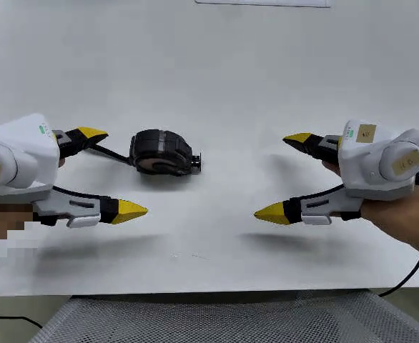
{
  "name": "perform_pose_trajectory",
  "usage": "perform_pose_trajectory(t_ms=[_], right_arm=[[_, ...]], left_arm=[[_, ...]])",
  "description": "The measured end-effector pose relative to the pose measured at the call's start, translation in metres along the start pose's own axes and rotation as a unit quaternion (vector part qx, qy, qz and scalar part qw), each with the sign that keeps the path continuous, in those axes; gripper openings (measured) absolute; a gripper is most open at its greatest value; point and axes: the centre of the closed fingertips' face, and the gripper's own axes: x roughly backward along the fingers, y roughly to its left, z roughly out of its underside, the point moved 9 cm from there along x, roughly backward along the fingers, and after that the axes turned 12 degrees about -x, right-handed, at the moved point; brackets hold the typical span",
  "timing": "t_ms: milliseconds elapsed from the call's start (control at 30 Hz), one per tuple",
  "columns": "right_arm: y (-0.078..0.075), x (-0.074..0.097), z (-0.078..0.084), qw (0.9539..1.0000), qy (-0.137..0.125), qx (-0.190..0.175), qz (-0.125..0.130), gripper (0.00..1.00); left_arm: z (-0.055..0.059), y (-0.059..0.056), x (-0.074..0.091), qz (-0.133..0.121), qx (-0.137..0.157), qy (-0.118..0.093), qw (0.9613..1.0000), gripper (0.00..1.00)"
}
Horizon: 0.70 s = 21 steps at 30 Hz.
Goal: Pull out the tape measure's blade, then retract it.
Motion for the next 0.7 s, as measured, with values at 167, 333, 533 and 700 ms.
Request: perform_pose_trajectory(t_ms=[167, 333, 533, 700], right_arm=[[-0.002, -0.005, -0.003, 0.9999, 0.005, 0.009, -0.007, 0.83], [-0.003, -0.010, -0.007, 0.9998, 0.008, 0.014, -0.014, 0.83], [-0.003, -0.015, -0.010, 0.9996, 0.011, 0.017, -0.020, 0.83], [-0.002, -0.019, -0.012, 0.9994, 0.015, 0.021, -0.025, 0.83]], left_arm=[[-0.001, 0.004, -0.006, 0.012, -0.015, 0.004, 0.9998, 0.77], [-0.004, 0.006, -0.012, 0.024, -0.026, 0.008, 0.9993, 0.73], [-0.003, 0.011, -0.019, 0.041, -0.055, 0.023, 0.9974, 0.71], [-0.001, 0.014, -0.025, 0.049, -0.066, 0.029, 0.9962, 0.64]])
